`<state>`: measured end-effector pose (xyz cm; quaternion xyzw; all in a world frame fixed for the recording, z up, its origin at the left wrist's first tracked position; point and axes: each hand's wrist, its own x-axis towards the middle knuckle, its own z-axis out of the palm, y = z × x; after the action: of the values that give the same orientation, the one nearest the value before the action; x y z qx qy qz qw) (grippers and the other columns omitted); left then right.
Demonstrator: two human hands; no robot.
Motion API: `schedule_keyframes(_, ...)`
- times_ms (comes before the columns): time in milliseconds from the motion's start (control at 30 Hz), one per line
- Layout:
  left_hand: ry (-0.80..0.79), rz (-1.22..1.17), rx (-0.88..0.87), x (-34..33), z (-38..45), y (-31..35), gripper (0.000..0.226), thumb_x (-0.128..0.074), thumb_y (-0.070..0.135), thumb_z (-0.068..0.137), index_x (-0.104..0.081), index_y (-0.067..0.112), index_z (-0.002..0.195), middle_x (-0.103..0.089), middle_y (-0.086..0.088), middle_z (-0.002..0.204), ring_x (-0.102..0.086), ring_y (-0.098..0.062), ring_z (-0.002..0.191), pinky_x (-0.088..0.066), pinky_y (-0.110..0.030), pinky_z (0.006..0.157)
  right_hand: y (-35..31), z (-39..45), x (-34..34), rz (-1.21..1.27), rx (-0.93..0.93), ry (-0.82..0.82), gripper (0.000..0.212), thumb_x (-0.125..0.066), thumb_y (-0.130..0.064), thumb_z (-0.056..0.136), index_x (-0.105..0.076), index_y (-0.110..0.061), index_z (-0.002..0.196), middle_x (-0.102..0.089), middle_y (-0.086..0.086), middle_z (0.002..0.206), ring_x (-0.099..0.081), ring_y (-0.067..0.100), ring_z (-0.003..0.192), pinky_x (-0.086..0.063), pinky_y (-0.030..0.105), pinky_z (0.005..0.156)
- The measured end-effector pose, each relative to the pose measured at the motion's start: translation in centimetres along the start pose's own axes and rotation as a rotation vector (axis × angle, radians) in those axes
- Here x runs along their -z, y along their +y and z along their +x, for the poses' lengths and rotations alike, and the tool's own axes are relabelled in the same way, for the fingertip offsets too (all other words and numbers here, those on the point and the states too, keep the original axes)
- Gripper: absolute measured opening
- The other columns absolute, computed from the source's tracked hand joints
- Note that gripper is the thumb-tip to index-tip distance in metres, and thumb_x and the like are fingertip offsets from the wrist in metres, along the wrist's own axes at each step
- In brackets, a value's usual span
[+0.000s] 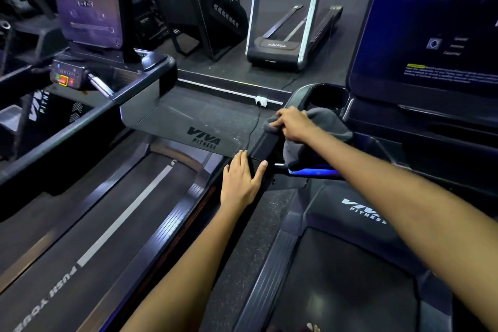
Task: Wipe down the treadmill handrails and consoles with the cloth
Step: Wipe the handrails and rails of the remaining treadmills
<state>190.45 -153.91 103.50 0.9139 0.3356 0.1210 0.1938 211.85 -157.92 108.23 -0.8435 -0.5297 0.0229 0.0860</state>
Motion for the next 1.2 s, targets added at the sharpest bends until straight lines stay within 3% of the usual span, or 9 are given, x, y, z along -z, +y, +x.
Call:
schedule_keyframes(133,0.003,-0.004,0.018,0.1,0.0,0.2,0.074,-0.032,0.056,0.095,-0.023,0.006,0.148,-0.023,-0.009,0.155,-0.018,-0.020,0.144,-0.018,-0.039,0.115,-3.7,-1.5,-2.3,-0.015,0.216,0.004,0.042,-0.053,-0.008,0.084,-0.065,-0.030,0.118,-0.052,-0.002,0.129,-0.042,0.024,0.120,-0.030,0.041,0.097)
schedule_keyframes(233,0.011,-0.005,0.026,0.3,-0.2,0.3,0.074,-0.032,0.055,0.095,-0.019,0.006,0.149,-0.022,-0.008,0.156,-0.016,-0.019,0.144,-0.016,-0.038,0.116,-1.0,-3.0,-2.8,0.148,0.425,0.033,0.044,-0.056,-0.001,0.072,-0.071,-0.018,0.110,-0.061,0.010,0.122,-0.051,0.033,0.114,-0.033,0.046,0.098)
schedule_keyframes(300,0.004,-0.011,0.026,0.4,-0.3,0.3,0.075,-0.031,0.056,0.095,-0.017,0.007,0.149,-0.020,-0.008,0.157,-0.016,-0.019,0.144,-0.016,-0.038,0.116,2.0,-2.2,-2.2,0.171,0.380,0.025,0.047,-0.053,0.003,0.069,-0.072,-0.017,0.108,-0.063,0.011,0.118,-0.054,0.036,0.108,-0.041,0.049,0.095)
schedule_keyframes(367,0.001,-0.012,0.026,0.5,-0.4,0.5,0.075,-0.031,0.057,0.095,-0.017,0.007,0.149,-0.021,-0.008,0.156,-0.018,-0.020,0.144,-0.017,-0.039,0.116,3.7,-1.1,-1.1,0.152,0.187,0.008,0.048,-0.052,0.004,0.076,-0.070,-0.022,0.112,-0.062,0.005,0.122,-0.054,0.032,0.112,-0.044,0.046,0.093)
schedule_keyframes(467,0.004,-0.001,0.031,0.6,-0.5,0.5,0.077,-0.030,0.058,0.094,-0.018,0.007,0.149,-0.022,-0.007,0.156,-0.018,-0.019,0.144,-0.018,-0.040,0.116,1.8,-0.1,-1.1,0.142,0.077,0.020,0.045,-0.052,-0.003,0.082,-0.068,-0.029,0.114,-0.057,-0.001,0.127,-0.050,0.029,0.115,-0.044,0.039,0.093)
schedule_keyframes(633,0.016,-0.062,0.047,0.9,-0.4,0.7,0.073,-0.034,0.055,0.095,-0.020,0.007,0.149,-0.024,-0.009,0.155,-0.023,-0.021,0.142,-0.022,-0.038,0.114,-3.0,-3.4,-3.0,0.096,0.323,0.009,0.044,-0.058,-0.008,0.083,-0.063,-0.028,0.121,-0.052,-0.002,0.132,-0.042,0.025,0.119,-0.029,0.042,0.102)
schedule_keyframes(733,0.015,-0.107,0.096,1.1,-0.8,1.0,0.074,-0.034,0.056,0.095,-0.019,0.008,0.149,-0.024,-0.008,0.155,-0.026,-0.023,0.140,-0.025,-0.039,0.112,-1.0,-4.2,-3.0,0.145,0.482,-0.007,0.042,-0.059,-0.002,0.079,-0.068,-0.022,0.115,-0.058,0.004,0.128,-0.048,0.030,0.117,-0.033,0.044,0.100)
schedule_keyframes(967,0.005,-0.060,0.021,1.5,-1.4,1.7,0.078,-0.044,0.056,0.091,-0.017,0.012,0.150,-0.022,-0.004,0.156,-0.027,-0.023,0.139,-0.025,-0.038,0.112,0.0,-2.5,-0.8,-0.033,0.159,-0.017,0.045,-0.048,-0.011,0.089,-0.058,-0.037,0.124,-0.045,-0.006,0.137,-0.040,0.025,0.117,-0.040,0.047,0.094)
schedule_keyframes(1200,-0.062,0.020,0.033,1.0,-0.7,1.1,0.100,-0.035,0.076,0.082,-0.008,0.010,0.151,-0.013,-0.006,0.158,-0.013,-0.017,0.145,-0.016,-0.037,0.115,-1.3,-4.6,-2.7,0.079,0.330,0.018,0.044,-0.052,-0.015,0.087,-0.056,-0.035,0.127,-0.043,-0.008,0.142,-0.038,0.020,0.123,-0.030,0.043,0.103)
